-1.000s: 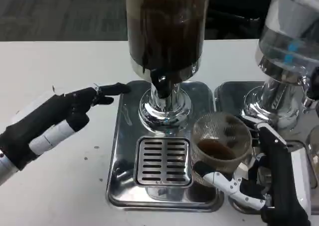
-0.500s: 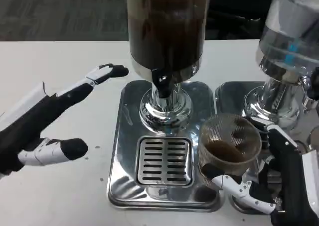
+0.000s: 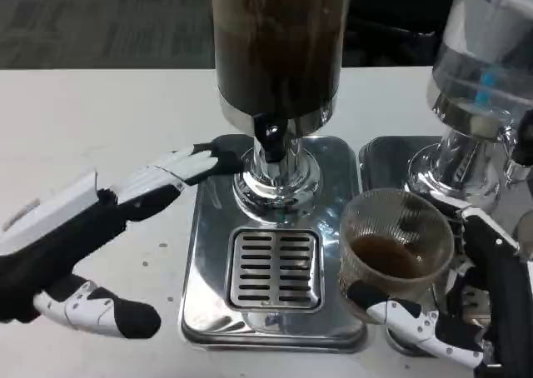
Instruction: Grasp the cup under the faucet to collect the drink, then remove the cup.
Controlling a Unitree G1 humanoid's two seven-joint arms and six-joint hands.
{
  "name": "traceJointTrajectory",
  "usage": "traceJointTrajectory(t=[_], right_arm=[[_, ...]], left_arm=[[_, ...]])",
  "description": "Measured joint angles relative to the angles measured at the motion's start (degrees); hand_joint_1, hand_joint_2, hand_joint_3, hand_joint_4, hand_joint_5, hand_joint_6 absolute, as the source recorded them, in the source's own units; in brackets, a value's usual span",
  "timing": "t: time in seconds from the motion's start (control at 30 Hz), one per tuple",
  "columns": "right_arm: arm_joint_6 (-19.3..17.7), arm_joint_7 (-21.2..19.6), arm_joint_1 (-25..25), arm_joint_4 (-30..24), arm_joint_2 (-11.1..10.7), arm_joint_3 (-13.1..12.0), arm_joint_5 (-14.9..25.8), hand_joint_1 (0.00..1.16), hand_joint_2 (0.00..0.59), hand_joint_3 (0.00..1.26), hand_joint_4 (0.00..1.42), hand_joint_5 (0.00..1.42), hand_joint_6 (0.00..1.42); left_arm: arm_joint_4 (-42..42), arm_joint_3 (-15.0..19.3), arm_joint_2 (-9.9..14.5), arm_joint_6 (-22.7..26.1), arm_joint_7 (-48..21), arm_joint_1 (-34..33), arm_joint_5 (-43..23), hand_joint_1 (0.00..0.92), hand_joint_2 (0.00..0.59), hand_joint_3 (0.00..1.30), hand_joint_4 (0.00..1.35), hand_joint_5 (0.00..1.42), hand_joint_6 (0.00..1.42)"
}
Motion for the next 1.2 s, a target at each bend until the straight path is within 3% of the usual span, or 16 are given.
traceJointTrajectory(t=[0.5, 0.77, 1.2], right_arm=[[0.16, 4.1, 4.97, -7.27, -0.1, -2.41, 2.56, 1.08, 0.119, 0.95, 0.98, 1.12, 1.38], [0.33, 6.66, 8.34, -10.84, -0.79, -3.74, 4.41, 1.08, 0.119, 0.95, 0.98, 1.12, 1.38], [0.33, 8.61, 12.68, -13.76, -0.83, -4.76, 5.48, 1.08, 0.119, 0.96, 1.0, 1.13, 1.38]], left_arm=[[-3.42, -4.93, 4.43, -5.35, -0.8, 4.43, -1.33, 0.0, 0.03, 0.07, 0.0, 0.0, 0.0], [-6.28, -5.5, 6.48, -6.67, -0.77, 7.34, -4.51, 0.0, 0.03, 0.07, 0.0, 0.0, 0.0], [-9.69, -5.57, 7.51, -7.37, -0.77, 10.18, -6.8, 0.0, 0.034, 0.06, 0.0, 0.0, 0.0]])
